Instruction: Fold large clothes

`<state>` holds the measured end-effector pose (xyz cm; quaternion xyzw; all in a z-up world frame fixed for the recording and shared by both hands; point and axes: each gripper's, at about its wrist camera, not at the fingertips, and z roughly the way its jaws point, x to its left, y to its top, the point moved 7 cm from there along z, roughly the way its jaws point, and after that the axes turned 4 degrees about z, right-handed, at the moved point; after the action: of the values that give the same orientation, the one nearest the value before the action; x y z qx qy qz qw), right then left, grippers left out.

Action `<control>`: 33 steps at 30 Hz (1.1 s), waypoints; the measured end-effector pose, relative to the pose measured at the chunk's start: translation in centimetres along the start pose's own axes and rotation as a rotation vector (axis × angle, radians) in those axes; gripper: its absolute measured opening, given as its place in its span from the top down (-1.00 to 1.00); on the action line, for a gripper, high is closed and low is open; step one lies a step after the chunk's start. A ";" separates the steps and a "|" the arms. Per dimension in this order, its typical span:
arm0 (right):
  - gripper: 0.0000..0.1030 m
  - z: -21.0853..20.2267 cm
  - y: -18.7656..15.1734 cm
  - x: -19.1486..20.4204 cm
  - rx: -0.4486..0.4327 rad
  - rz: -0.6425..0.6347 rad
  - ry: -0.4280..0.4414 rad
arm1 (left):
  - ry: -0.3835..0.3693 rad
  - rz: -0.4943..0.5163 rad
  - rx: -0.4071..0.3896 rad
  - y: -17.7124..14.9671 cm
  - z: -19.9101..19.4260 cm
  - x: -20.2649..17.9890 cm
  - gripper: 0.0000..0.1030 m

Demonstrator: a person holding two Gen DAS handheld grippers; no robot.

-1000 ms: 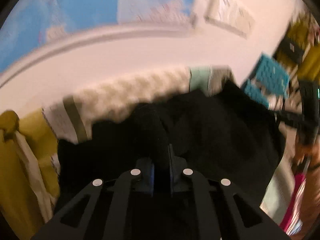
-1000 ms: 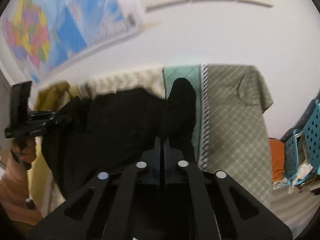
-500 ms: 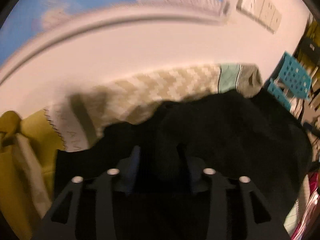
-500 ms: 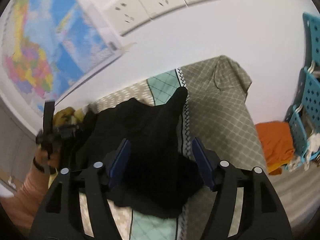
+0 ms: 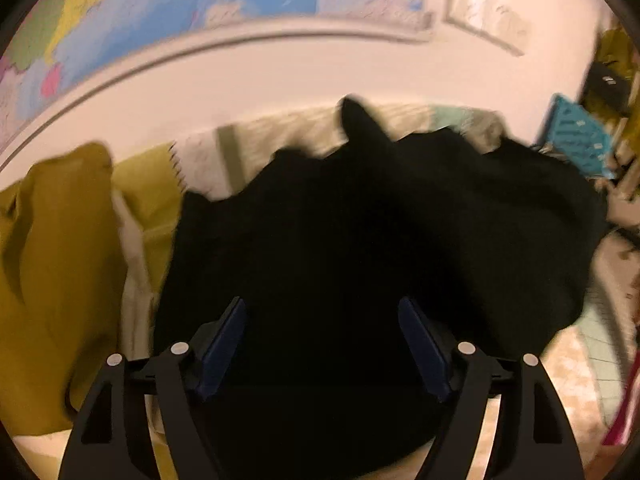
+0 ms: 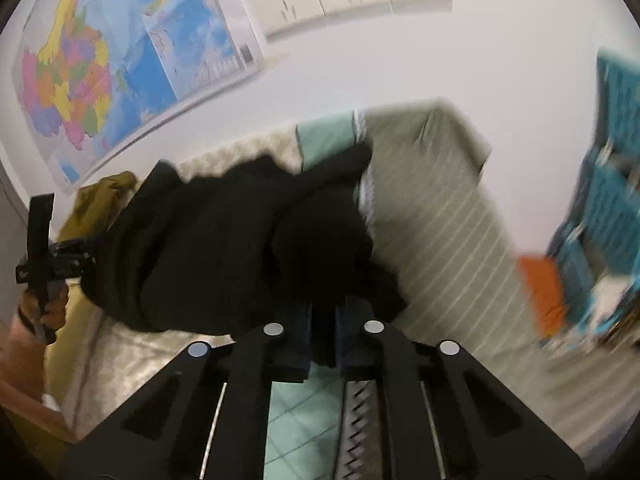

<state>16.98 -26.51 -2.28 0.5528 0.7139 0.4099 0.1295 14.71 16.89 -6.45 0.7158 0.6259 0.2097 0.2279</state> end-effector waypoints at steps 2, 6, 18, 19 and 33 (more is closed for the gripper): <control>0.95 -2.1 1.9 0.3 -0.071 -0.028 -0.042 | -0.024 -0.036 -0.002 -0.1 0.5 0.9 -0.44; 0.95 -2.0 2.9 -1.4 -0.062 -0.020 -0.102 | -0.065 -0.117 -0.002 -0.7 0.9 2.4 -0.44; -0.02 -3.7 2.2 -3.3 -0.054 0.117 -0.062 | -0.006 -0.028 -0.040 -1.6 -2.6 1.6 -0.40; -0.08 -3.9 2.7 -1.8 -0.053 0.083 -0.018 | -0.017 -0.024 -0.041 -1.7 -3.0 1.4 -0.41; 0.14 12.6 -0.6 15.1 0.276 -0.312 0.158 | -0.102 0.011 0.018 -4.1 -1.5 -0.7 -0.20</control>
<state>19.24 -7.44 -6.60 0.4142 0.8481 0.3253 0.0582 10.47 16.70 -7.70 0.7312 0.6113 0.1685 0.2516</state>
